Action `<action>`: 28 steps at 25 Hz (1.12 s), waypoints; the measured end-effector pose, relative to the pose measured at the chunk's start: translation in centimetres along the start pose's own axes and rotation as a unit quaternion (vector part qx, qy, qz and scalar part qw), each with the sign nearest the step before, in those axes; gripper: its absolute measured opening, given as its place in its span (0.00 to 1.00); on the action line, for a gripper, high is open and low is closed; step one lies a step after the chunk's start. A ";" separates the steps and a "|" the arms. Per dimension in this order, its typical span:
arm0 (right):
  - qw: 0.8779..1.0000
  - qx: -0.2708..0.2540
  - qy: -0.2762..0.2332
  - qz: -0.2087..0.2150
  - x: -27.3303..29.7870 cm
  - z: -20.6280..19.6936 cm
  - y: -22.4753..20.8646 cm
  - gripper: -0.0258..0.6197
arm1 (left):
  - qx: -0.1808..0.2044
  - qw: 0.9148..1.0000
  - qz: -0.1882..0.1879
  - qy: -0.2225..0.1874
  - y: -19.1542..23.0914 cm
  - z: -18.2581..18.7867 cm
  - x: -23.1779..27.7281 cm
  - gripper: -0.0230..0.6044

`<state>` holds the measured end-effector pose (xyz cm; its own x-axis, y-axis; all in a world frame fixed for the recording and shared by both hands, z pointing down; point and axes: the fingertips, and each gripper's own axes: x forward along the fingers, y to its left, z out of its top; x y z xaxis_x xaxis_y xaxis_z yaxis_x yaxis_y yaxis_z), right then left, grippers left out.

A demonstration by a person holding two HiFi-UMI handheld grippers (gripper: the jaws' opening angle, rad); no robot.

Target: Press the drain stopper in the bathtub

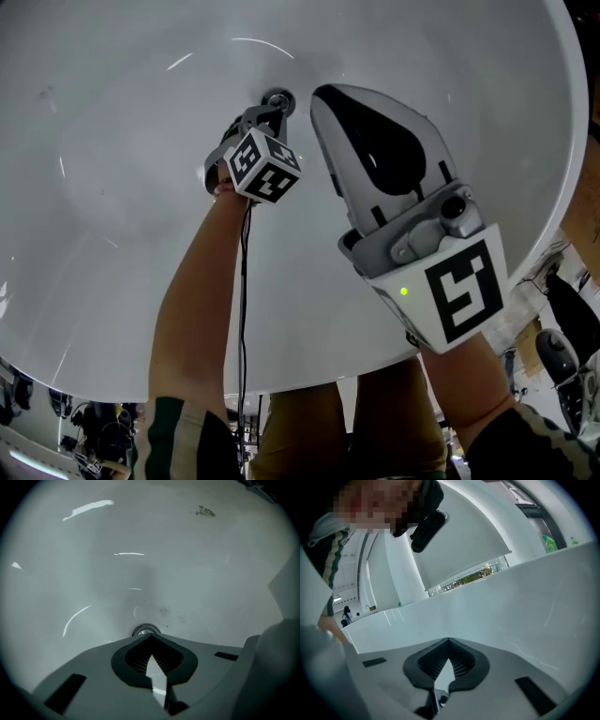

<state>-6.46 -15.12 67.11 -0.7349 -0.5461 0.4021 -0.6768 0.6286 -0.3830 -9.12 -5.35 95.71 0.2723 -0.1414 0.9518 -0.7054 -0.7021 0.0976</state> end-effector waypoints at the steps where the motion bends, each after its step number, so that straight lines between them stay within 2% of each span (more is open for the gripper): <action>1: 1.000 0.006 -0.006 0.002 0.1 0.2 0.0 0.06 | 0.002 1.000 0.000 0.006 0.1 -0.4 0.3 0.05; 9: 0.999 0.030 -0.021 0.005 -0.2 0.9 -0.3 0.06 | 0.020 0.999 0.021 0.024 1.6 -0.7 1.8 0.05; 21: 0.998 0.054 -0.021 -0.003 -0.2 0.8 -0.4 0.06 | 0.020 0.999 0.021 0.038 1.3 -0.8 3.5 0.05; 26: 0.999 0.047 -0.020 -0.006 -0.2 0.7 -0.4 0.06 | -0.014 0.998 0.017 0.057 1.5 -1.8 4.3 0.05; 28: 0.998 0.052 -0.018 -0.004 -0.2 0.5 -0.4 0.06 | -0.015 0.998 0.014 0.057 1.6 -1.9 4.3 0.05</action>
<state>-6.11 -15.55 66.75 -0.7298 -0.5712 0.3757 -0.6815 0.5643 -0.4660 -10.27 -5.77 100.52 0.1771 -0.0802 0.9809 -0.7320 -0.6770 0.0769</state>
